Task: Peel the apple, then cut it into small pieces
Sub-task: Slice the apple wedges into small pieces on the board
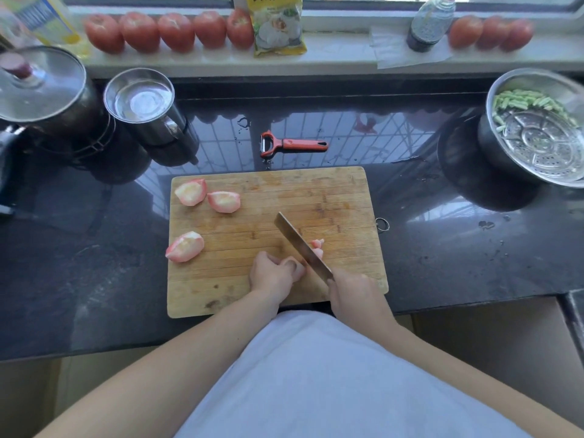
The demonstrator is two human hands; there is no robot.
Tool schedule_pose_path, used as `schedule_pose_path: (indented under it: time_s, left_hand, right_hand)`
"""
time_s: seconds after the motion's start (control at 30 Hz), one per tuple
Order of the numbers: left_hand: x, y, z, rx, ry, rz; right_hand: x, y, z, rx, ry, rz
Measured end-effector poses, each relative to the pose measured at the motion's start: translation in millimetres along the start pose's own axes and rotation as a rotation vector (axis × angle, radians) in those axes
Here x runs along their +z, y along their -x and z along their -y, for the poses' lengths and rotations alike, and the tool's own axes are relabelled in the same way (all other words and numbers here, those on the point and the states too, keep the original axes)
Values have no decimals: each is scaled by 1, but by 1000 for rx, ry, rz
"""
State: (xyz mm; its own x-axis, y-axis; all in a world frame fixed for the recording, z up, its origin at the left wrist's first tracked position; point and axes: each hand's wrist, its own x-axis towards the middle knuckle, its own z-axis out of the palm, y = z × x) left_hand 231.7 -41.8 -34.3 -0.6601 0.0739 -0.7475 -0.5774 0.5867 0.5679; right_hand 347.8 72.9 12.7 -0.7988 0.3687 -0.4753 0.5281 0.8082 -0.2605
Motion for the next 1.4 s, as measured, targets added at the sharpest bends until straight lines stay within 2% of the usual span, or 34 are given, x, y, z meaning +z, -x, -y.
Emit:
schedule_pose_path:
  time_s: [0.3, 0.63, 0.83, 1.0, 1.2, 1.4]
  left_hand:
    - [2, -2, 2, -9, 8, -2]
    - [2, -3, 3, 0, 18, -11]
    - [-1, 2, 5, 24, 10, 2]
    - [-5, 2, 4, 87, -17, -10]
    - [1, 0, 2, 77, 0, 34]
    - [3, -10, 4, 19, 55, 3]
  right_hand:
    - [1, 23, -14, -16, 36, 4]
    - [-2, 7, 3, -5, 130, 142]
    - [8, -4, -7, 44, 42, -18]
    - [-18, -23, -36, 46, 125, -175]
    - [-28, -5, -19, -12, -13, -178]
    - [-7, 16, -14, -76, 46, -72]
